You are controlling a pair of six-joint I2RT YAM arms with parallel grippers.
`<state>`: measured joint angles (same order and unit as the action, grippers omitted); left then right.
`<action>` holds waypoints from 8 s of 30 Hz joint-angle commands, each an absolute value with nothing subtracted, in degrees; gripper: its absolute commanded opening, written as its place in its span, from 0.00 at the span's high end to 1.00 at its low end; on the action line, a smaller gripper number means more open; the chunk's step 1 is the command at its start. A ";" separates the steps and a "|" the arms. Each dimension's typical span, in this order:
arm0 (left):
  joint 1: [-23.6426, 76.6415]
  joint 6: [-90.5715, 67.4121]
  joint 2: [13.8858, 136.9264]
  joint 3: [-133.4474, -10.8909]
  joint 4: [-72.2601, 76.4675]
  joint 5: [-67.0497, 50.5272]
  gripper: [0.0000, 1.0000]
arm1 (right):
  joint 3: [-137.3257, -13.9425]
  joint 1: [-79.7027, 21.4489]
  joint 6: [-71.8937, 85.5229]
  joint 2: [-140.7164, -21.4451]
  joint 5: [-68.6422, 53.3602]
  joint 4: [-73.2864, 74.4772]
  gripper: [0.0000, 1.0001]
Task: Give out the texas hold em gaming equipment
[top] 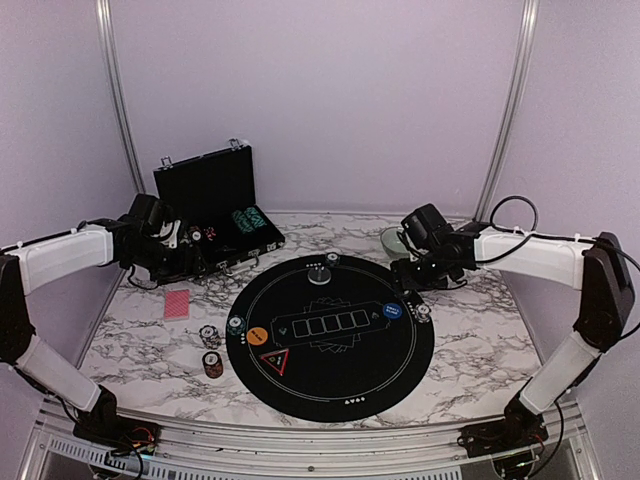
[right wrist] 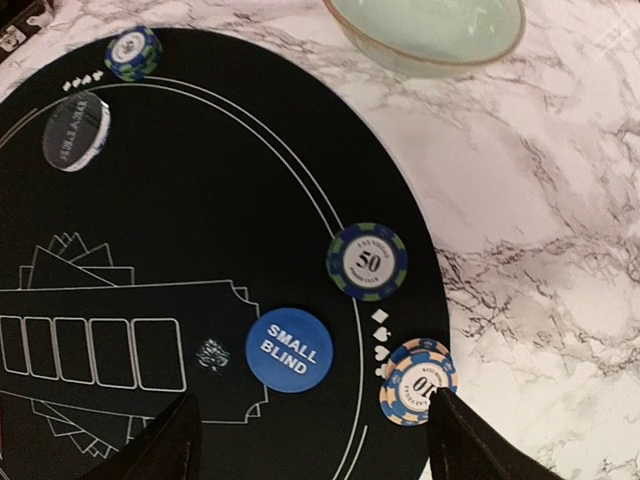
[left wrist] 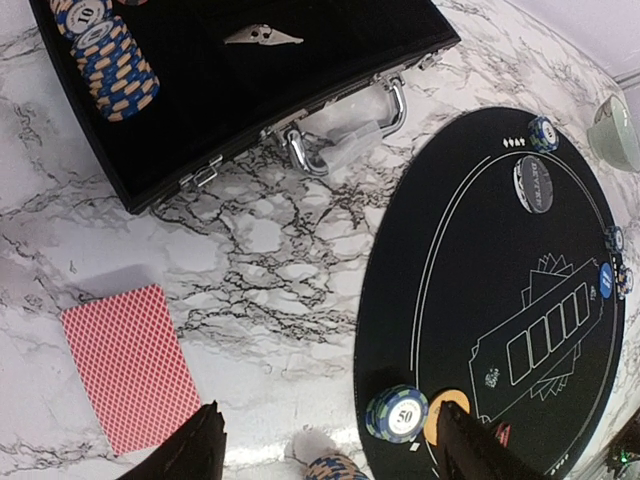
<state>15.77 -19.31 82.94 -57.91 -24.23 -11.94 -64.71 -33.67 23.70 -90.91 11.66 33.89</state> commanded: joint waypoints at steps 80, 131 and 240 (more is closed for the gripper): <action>36.65 -24.61 94.08 -58.97 -40.78 4.27 0.39 | -68.18 -36.02 16.93 -93.88 6.97 25.19 0.25; 37.27 -24.79 93.18 -56.69 -41.90 5.27 0.48 | -67.59 -36.02 17.25 -93.87 7.16 25.13 0.25; 35.29 -17.74 119.41 -87.38 -44.79 5.81 0.63 | -65.46 -36.00 18.41 -87.81 10.11 27.35 0.25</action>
